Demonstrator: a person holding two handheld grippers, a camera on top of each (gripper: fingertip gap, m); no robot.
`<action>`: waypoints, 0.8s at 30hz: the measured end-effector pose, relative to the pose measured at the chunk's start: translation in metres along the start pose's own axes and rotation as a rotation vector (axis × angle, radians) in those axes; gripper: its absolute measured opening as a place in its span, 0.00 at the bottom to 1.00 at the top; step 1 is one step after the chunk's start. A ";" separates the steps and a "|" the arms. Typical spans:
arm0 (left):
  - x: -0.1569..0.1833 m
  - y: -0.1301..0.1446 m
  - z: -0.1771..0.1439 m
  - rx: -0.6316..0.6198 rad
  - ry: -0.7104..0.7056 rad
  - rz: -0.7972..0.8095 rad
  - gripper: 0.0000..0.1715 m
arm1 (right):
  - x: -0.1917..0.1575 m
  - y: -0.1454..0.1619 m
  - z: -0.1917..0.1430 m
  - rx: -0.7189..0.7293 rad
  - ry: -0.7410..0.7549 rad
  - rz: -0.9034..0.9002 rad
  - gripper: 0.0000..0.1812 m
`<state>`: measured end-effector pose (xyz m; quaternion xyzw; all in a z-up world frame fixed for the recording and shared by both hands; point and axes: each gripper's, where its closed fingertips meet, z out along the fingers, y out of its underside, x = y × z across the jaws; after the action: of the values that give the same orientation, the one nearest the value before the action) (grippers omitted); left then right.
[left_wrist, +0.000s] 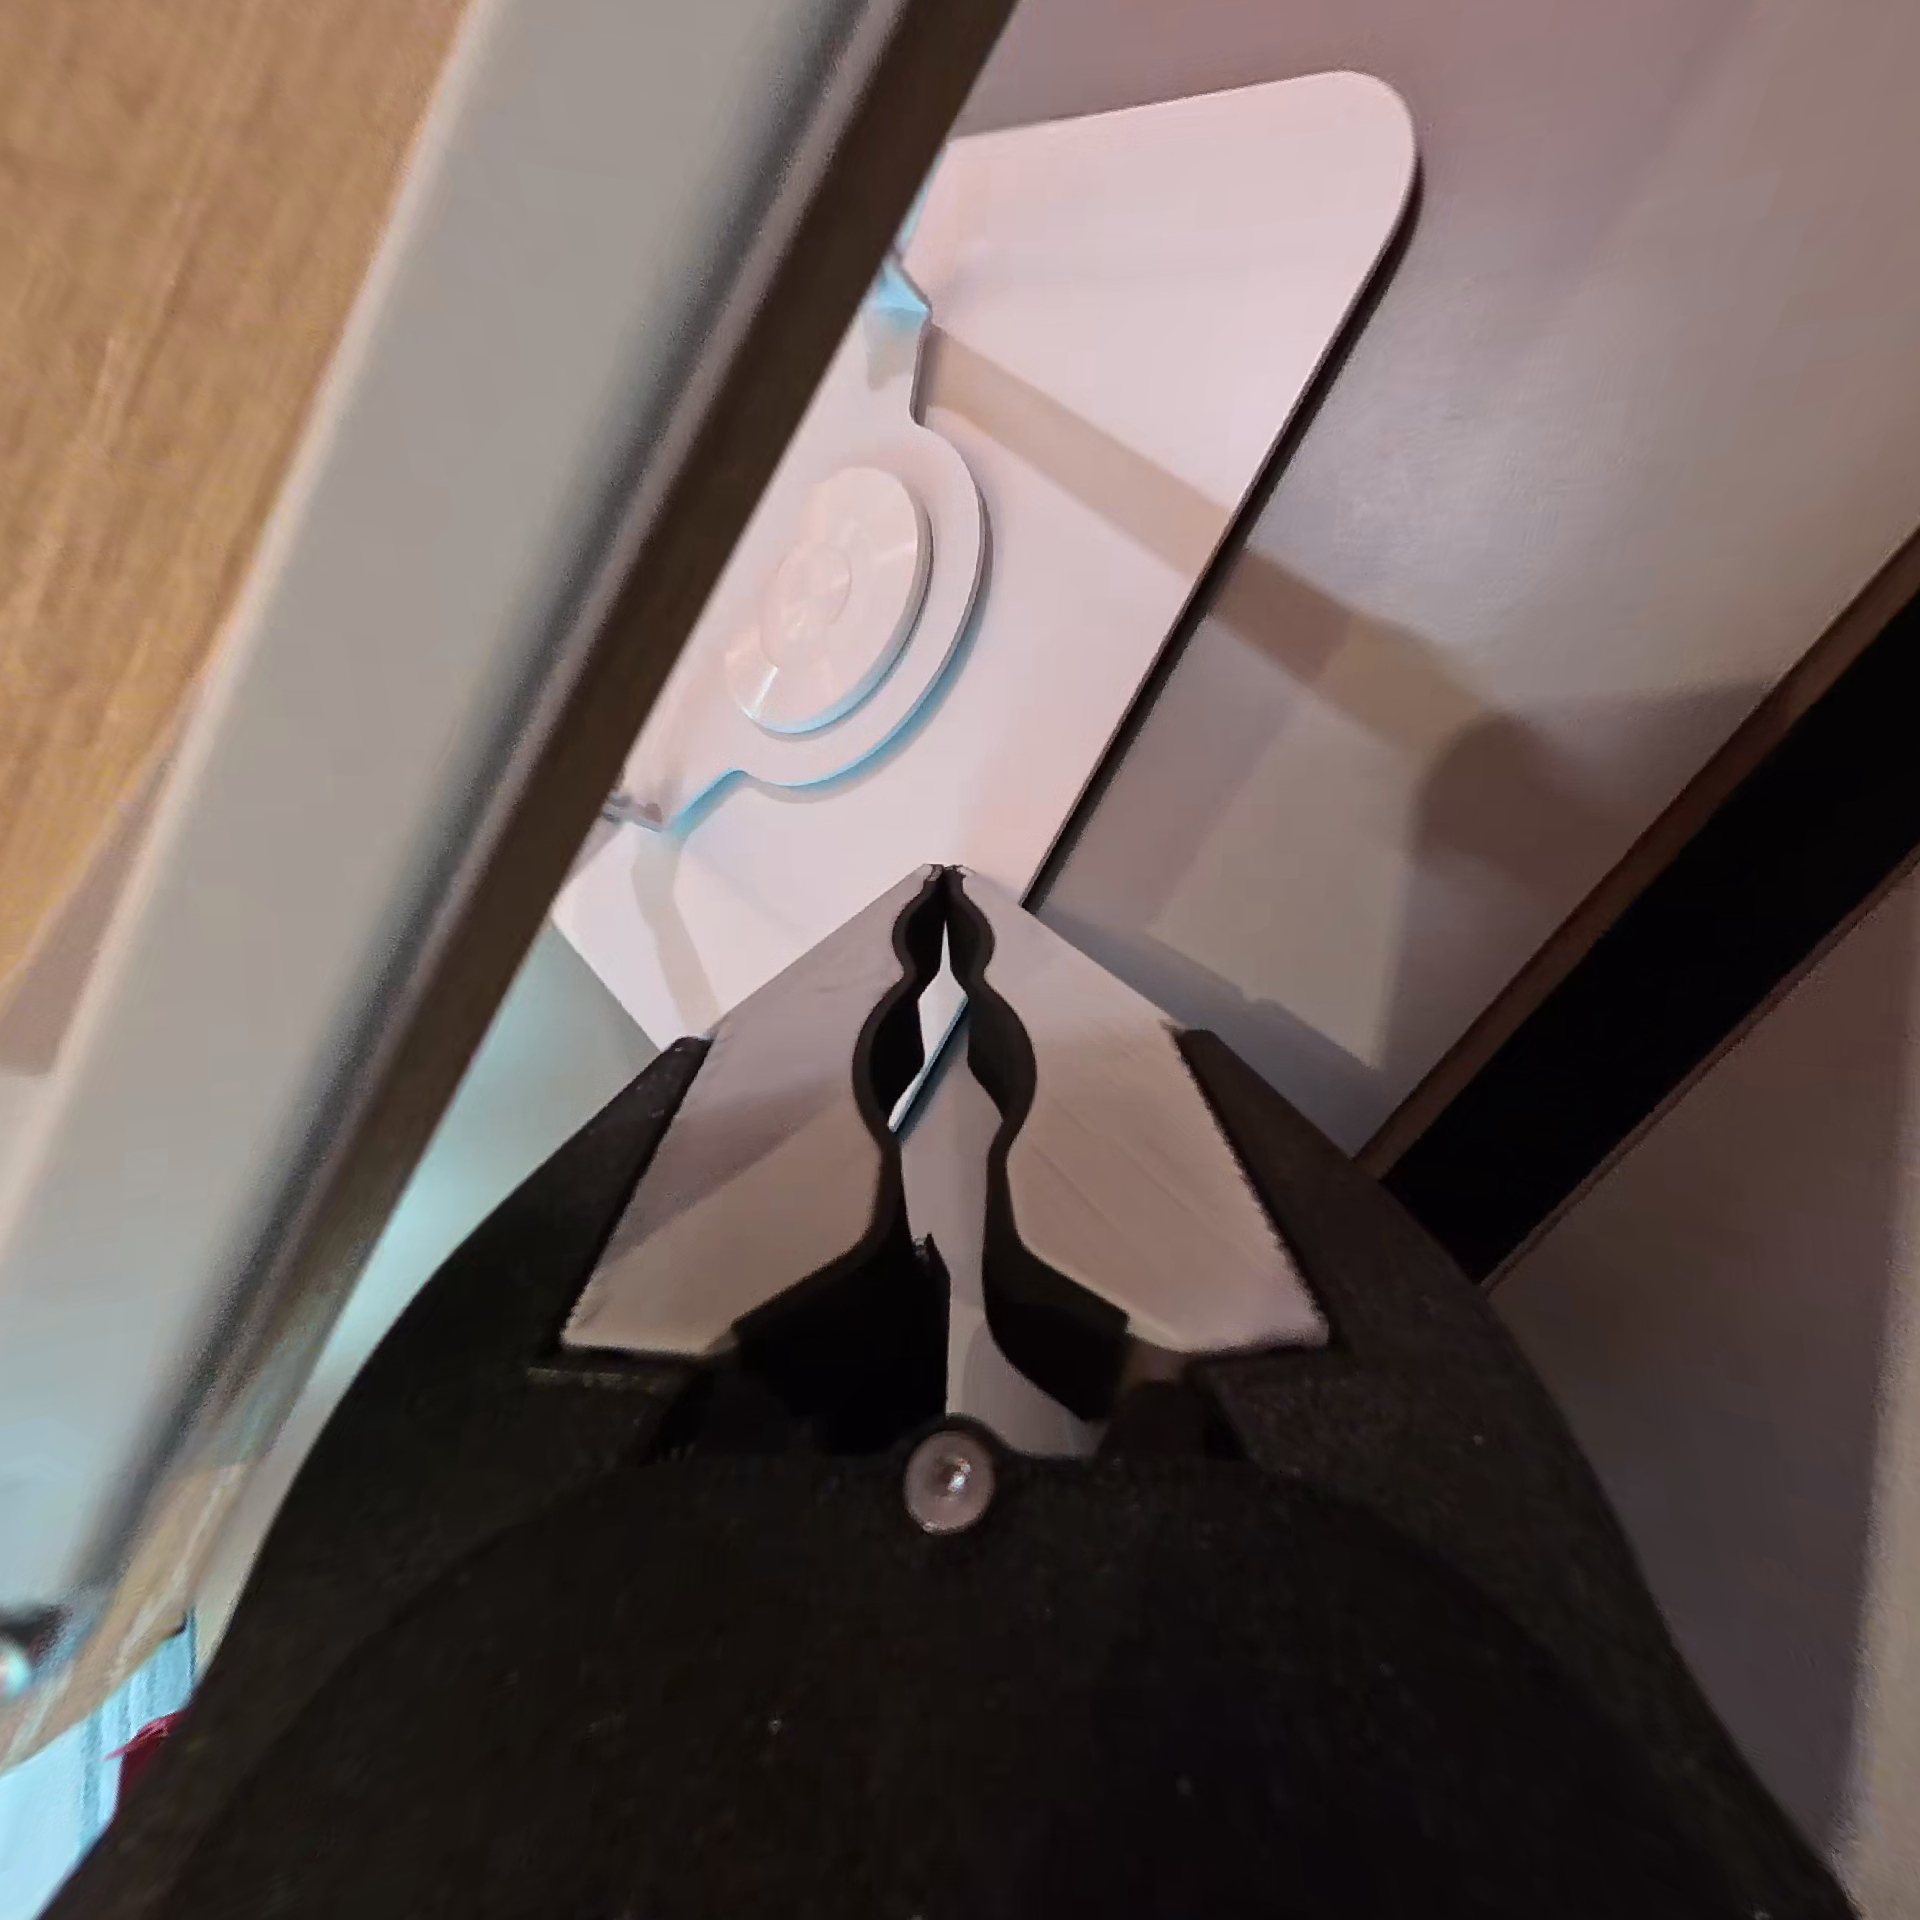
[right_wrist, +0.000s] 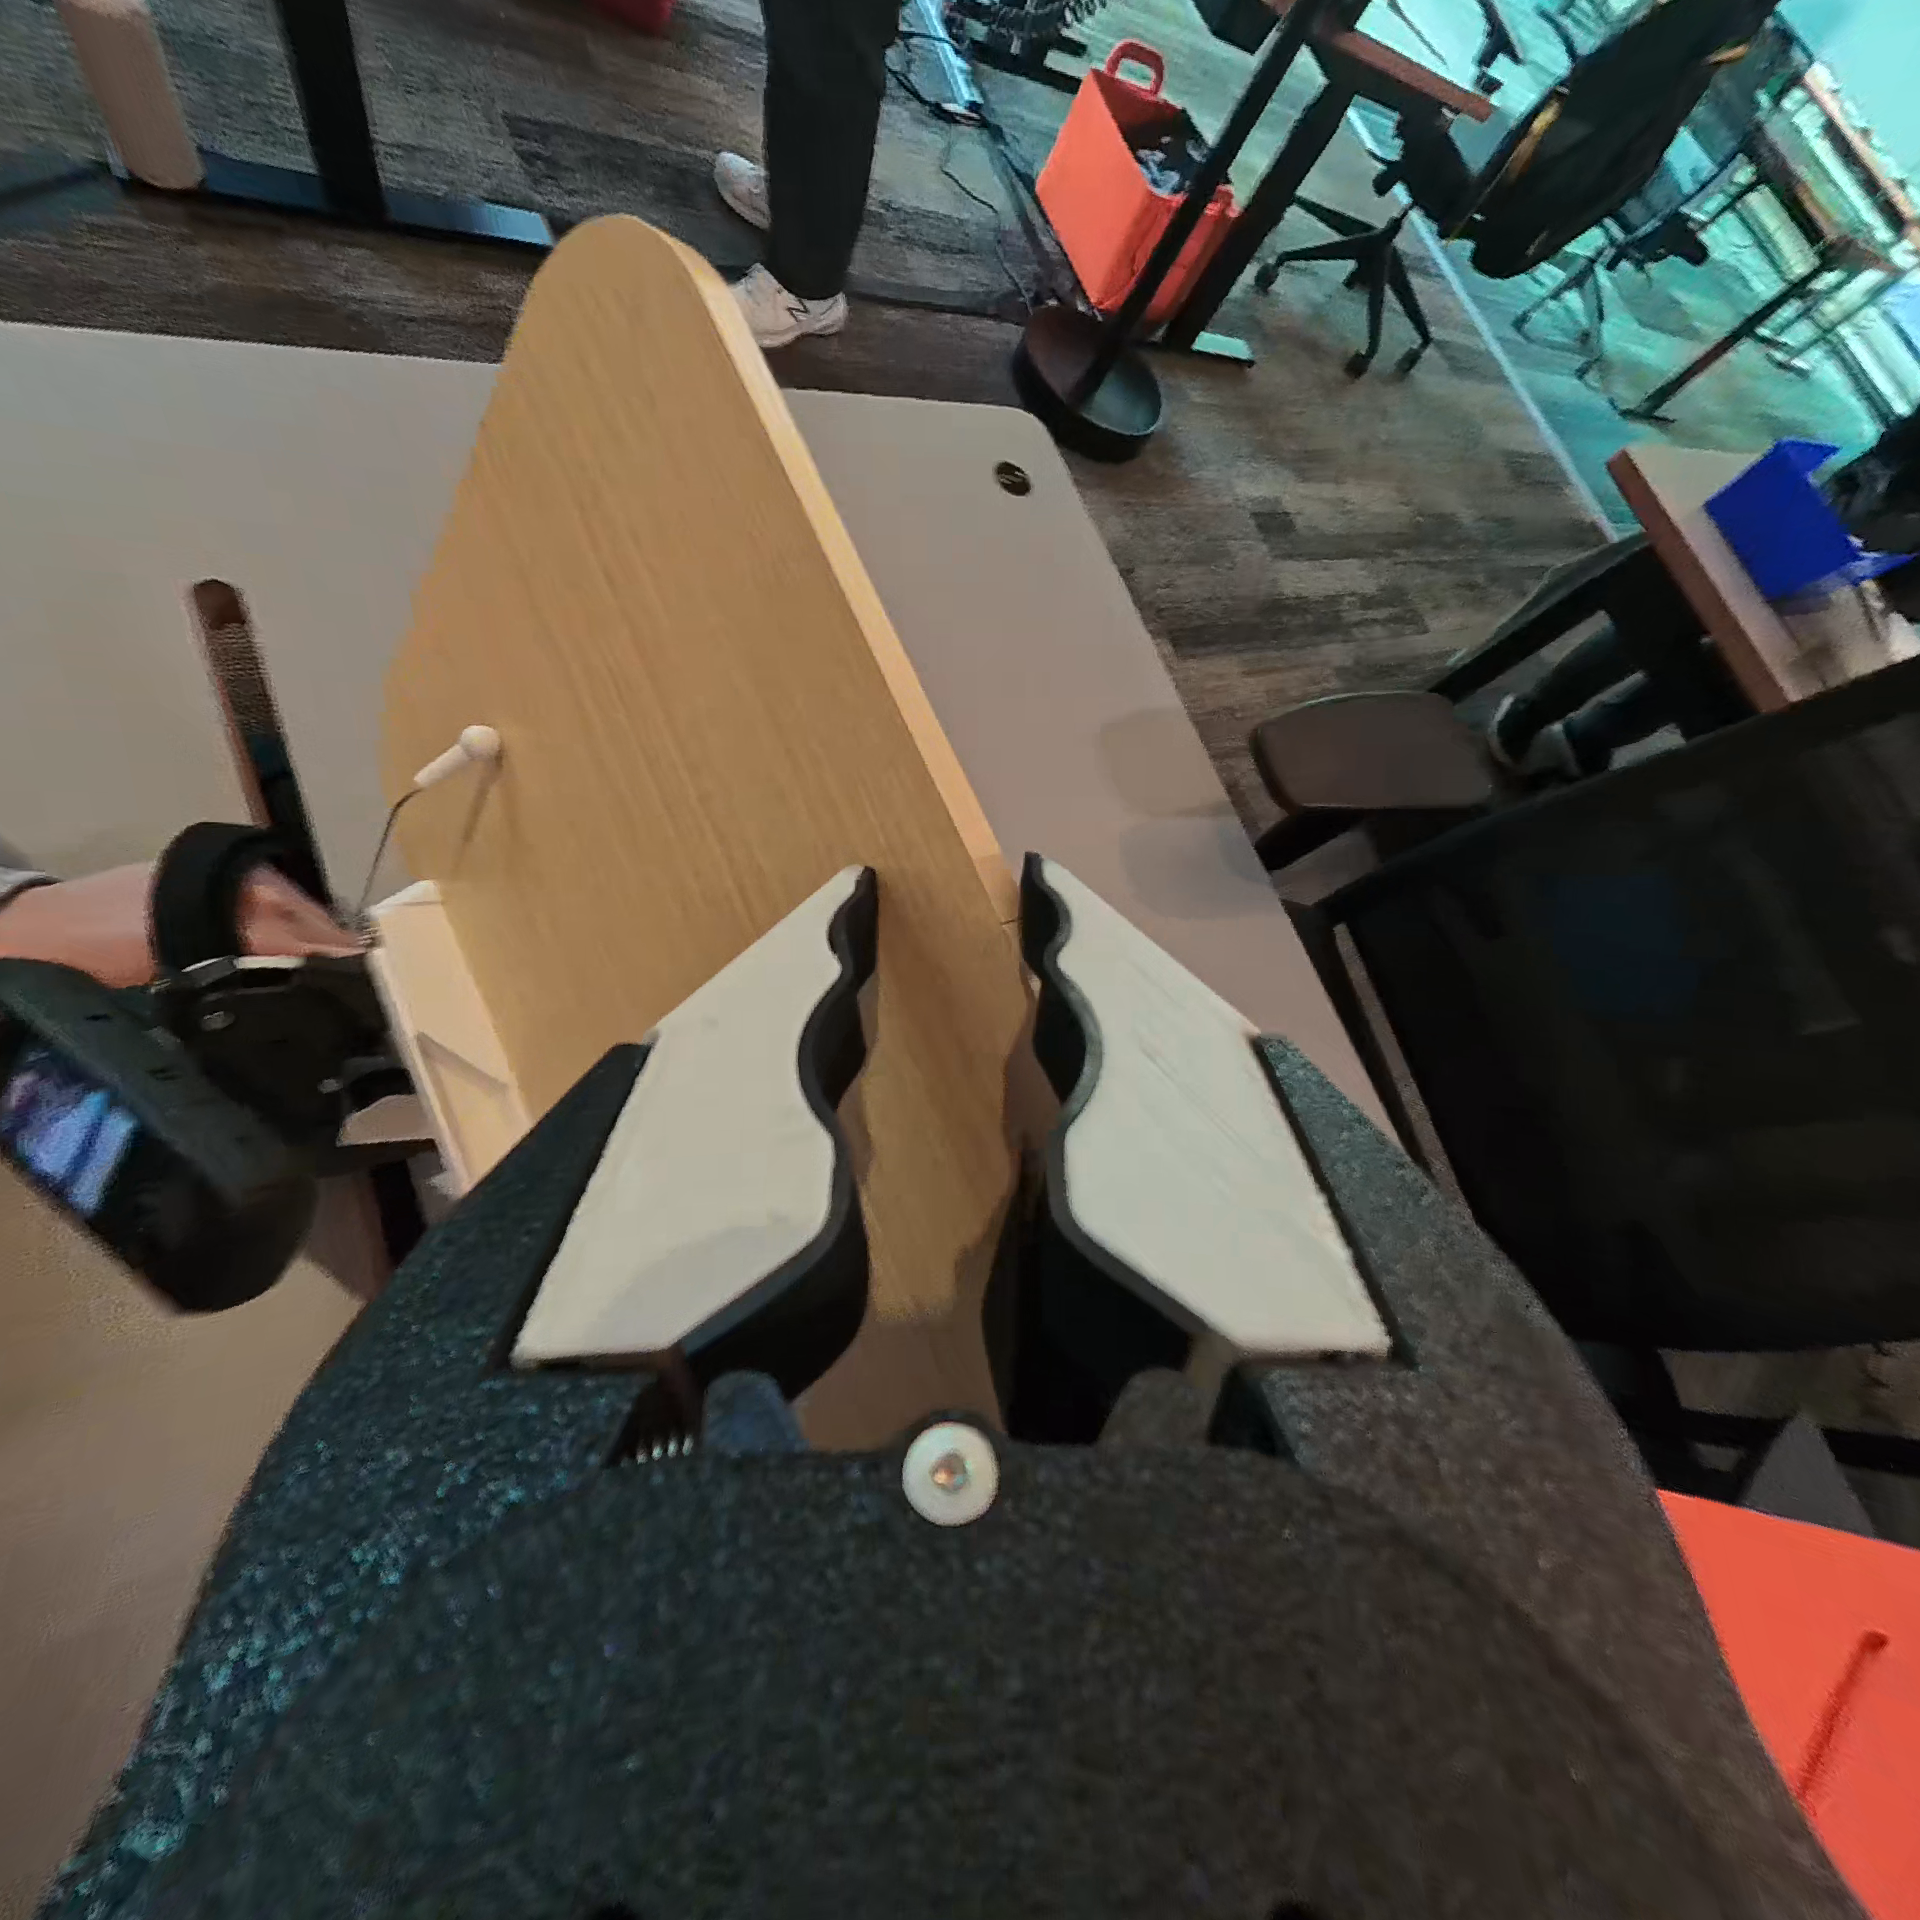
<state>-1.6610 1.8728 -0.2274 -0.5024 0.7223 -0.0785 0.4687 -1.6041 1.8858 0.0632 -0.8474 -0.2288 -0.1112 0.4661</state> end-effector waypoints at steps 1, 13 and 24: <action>0.000 0.000 0.000 0.001 0.000 -0.002 0.00 | -0.007 -0.002 -0.007 0.006 -0.021 -0.005 0.14; 0.011 -0.001 -0.020 0.037 -0.079 0.153 0.00 | -0.010 -0.001 -0.011 -0.008 0.083 -0.039 0.15; -0.168 -0.040 -0.155 0.507 0.170 -0.667 0.42 | 0.013 -0.001 0.015 -0.044 0.050 -0.036 0.15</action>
<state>-1.7426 1.9326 -0.0185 -0.5692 0.5140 -0.4420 0.4652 -1.5940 1.9025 0.0613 -0.8500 -0.2300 -0.1457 0.4510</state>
